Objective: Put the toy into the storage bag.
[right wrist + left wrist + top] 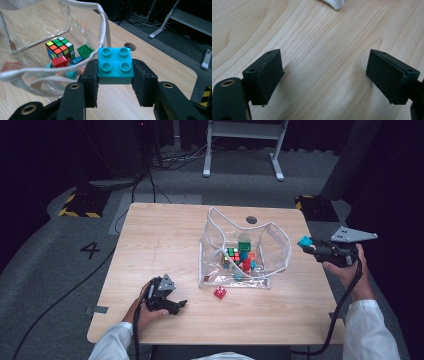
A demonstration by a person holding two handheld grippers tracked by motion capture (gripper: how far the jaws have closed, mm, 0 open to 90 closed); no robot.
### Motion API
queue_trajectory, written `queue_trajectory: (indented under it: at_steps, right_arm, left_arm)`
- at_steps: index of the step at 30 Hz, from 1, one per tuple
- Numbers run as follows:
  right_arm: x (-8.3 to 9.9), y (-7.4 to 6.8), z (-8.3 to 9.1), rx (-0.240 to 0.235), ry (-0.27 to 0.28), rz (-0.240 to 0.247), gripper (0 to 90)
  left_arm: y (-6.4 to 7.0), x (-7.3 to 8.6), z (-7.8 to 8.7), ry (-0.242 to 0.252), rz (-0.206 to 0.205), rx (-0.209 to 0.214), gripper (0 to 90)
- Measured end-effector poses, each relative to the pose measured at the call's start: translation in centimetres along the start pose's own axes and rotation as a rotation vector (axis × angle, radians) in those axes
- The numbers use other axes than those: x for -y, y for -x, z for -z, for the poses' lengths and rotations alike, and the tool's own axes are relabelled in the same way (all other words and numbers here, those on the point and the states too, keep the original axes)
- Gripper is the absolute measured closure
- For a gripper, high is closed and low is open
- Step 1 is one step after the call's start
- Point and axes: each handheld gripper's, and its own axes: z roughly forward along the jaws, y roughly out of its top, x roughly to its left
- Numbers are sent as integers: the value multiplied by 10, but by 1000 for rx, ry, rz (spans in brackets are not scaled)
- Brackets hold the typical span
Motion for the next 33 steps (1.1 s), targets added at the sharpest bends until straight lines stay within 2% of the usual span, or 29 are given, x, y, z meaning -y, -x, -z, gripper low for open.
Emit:
queue_trajectory:
  at_steps: [10,18,22,27,29,33]
  right_arm:
    - [-30,-4,-12,-5,7,31,592]
    - [-50,-7,-27,-32,25,39,592]
    - [-58,-13,-36,-61,35,51,592]
    - [-67,-30,-48,-108,29,74,592]
    - [-69,-36,-54,-133,21,108,592]
    - [-72,-47,-64,-177,-12,140,592]
  left_arm:
    - [0,0,0,0,0,0,141]
    - [0,0,0,0,0,0,142]
    - [0,0,0,0,1,0,142]
    - [0,0,0,0,0,0,142]
    - [0,0,0,0,0,0,141]
    - [0,0,0,0,0,0,142]
